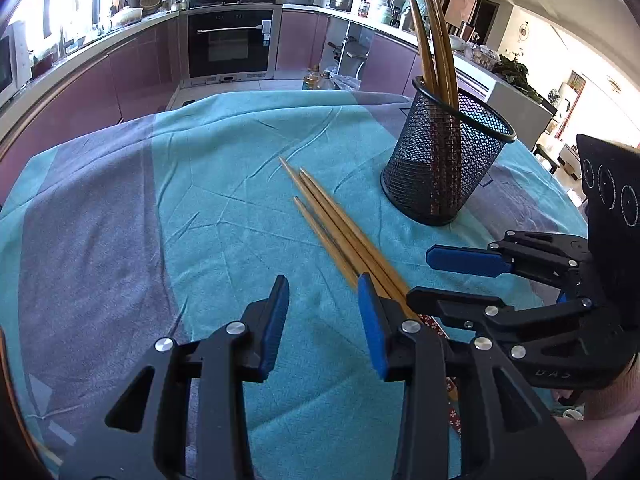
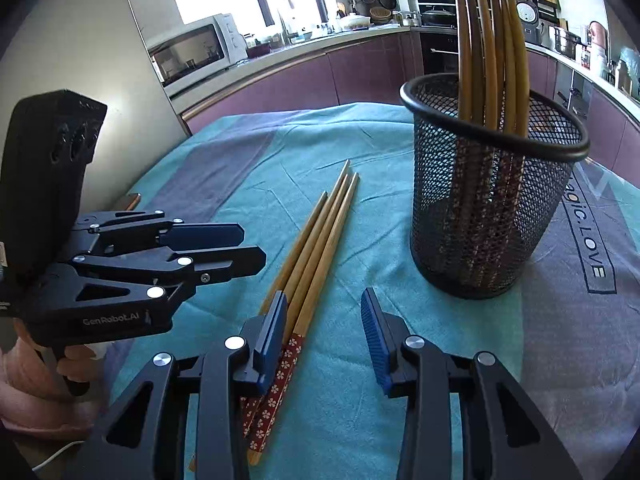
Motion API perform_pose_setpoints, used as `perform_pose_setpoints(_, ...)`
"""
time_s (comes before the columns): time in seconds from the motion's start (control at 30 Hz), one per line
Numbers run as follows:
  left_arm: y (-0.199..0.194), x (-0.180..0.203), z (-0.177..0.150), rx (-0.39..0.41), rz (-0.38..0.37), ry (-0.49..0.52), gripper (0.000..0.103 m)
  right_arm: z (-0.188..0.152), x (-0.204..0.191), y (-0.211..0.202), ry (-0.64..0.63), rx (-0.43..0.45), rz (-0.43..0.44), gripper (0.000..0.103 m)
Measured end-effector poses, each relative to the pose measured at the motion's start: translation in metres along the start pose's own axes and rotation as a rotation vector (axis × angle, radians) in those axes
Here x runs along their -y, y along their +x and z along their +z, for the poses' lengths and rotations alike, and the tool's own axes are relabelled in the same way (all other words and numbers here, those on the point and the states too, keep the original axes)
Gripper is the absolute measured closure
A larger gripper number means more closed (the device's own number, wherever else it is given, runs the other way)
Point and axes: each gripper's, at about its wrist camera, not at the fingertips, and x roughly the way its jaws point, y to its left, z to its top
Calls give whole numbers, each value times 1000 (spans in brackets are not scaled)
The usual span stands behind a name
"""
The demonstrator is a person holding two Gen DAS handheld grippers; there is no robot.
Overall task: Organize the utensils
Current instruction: 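Withdraw both open tools from the cup back toward the loose chopsticks, then grasp a chopstick with the right tool while the left tool grasps another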
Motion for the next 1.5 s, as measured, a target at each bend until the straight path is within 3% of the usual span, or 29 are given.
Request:
perform_pose_setpoints(0.7, 21, 18, 10, -49, 19, 38, 66, 2, 6, 3, 11, -27, -55, 71)
perform_pose_setpoints(0.97, 26, 16, 11, -66, 28, 65, 87, 7, 5, 9, 2, -31, -64, 71)
perform_pose_setpoints(1.17, 28, 11, 15, -66, 55, 63, 86, 17, 1, 19, -24, -40, -80, 73)
perform_pose_setpoints(1.27, 31, 8, 18, -67, 57, 48, 85, 22, 1, 25, -30, -40, -95, 76)
perform_pose_setpoints(1.5, 32, 8, 18, -49, 72, 17, 89, 22, 8, 25, 12, -31, -82, 95)
